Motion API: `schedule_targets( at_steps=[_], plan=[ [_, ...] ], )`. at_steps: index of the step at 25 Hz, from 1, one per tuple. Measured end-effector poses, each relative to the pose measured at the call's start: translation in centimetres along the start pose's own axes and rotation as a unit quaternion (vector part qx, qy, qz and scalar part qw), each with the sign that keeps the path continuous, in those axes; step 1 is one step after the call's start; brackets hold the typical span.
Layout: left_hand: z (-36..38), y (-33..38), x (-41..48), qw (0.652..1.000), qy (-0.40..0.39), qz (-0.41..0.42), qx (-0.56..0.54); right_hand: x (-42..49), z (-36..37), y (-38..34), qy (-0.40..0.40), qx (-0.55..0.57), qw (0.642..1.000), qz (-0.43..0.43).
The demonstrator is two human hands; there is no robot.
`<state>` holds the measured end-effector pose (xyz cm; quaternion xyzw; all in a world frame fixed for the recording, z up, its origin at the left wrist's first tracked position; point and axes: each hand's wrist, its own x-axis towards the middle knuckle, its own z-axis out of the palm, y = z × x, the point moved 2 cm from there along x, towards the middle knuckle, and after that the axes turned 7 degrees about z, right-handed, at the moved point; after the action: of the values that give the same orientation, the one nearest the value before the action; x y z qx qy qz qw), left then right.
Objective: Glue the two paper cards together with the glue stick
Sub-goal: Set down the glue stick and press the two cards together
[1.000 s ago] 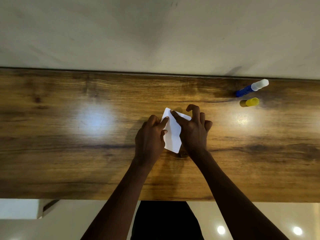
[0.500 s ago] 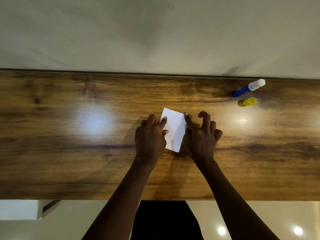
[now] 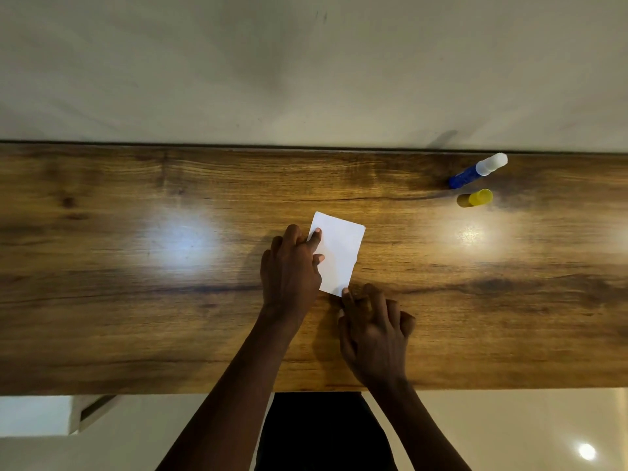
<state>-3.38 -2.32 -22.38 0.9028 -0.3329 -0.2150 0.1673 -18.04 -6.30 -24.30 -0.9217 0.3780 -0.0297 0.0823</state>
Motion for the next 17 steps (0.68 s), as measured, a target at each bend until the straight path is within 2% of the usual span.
schedule_targets(
  at_steps=[9, 17],
  plan=[
    [-0.1, 0.2, -0.3, 0.999, 0.022, -0.003, -0.045, 1.5, -0.3, -0.2, 0.006, 0.058, 0.998, 0.028],
    [-0.2, -0.9, -1.0, 0.991, 0.013, -0.002, -0.131, 3.3, -1.1, 1.0, 0.02, 0.096, 0.994, 0.052]
  ],
)
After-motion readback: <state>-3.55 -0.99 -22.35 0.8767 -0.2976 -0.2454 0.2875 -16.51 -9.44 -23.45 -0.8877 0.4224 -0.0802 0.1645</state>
